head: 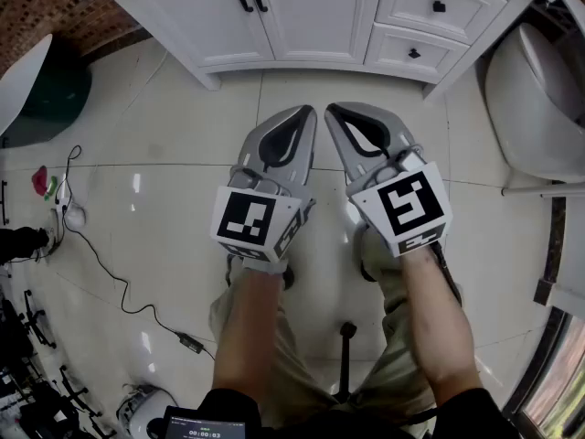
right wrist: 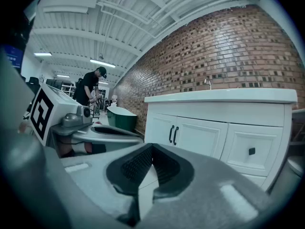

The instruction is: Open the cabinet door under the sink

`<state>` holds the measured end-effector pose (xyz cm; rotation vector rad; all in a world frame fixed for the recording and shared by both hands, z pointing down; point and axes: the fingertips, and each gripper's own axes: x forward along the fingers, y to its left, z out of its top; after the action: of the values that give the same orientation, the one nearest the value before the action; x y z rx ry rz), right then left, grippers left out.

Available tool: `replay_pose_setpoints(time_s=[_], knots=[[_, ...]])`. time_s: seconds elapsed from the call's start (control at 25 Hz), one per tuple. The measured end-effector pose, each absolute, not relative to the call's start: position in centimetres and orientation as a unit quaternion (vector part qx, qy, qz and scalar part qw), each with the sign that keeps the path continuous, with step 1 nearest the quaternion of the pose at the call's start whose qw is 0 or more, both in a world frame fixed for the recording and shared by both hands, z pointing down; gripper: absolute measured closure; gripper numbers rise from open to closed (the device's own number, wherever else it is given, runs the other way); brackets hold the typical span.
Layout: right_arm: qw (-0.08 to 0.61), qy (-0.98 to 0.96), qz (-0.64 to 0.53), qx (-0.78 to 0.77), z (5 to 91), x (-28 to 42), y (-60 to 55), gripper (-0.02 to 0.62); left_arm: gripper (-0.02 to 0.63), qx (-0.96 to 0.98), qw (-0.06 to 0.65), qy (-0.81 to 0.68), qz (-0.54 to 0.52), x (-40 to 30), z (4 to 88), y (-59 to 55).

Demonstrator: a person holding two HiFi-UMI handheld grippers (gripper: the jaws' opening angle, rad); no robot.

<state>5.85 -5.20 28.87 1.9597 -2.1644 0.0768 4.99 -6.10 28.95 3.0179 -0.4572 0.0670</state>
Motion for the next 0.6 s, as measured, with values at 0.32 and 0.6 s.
replay_pose_setpoints(time_s=[0.32, 0.6], knots=[[0.111, -0.735, 0.030, 0.668, 29.4, 7.5, -7.3, 0.603, 0.589, 0.988, 0.045, -0.150, 0.020, 6.2, 29.1, -8.1], [0.117, -0.743, 0.037, 0.658, 30.3, 7.5, -10.0, 0.603, 0.589, 0.986, 0.040, -0.161, 0.027, 5.7, 29.5, -10.6]])
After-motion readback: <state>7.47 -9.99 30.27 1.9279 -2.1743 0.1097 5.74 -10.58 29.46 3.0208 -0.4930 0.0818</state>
